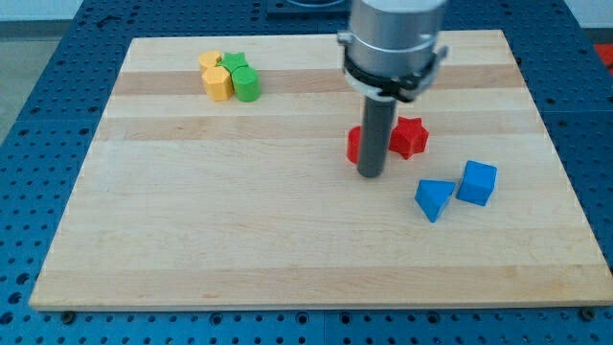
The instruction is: Nudge group of blocks down a bit
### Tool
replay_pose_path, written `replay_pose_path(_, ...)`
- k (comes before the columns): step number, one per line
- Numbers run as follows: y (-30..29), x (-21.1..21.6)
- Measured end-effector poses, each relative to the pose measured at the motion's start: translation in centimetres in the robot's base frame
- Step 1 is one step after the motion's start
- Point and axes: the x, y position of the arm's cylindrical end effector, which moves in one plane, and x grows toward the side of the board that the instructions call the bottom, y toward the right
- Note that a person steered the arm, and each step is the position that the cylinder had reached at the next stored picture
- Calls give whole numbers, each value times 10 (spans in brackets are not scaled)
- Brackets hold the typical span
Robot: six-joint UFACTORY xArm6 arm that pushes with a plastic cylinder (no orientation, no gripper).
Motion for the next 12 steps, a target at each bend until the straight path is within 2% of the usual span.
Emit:
replay_pose_path(1,-7,-43)
replay_pose_path(2,-10,-57)
replay_pose_path(3,-11,-55)
replay_pose_path(5,53,-75)
replay_pose_path(6,88,-71)
replay_pose_path(7,89,-66)
replay_pose_path(8,84,-124)
replay_pose_path(9,27,-173)
replay_pose_path(11,-124,-224)
replay_pose_path(12,-177,-244)
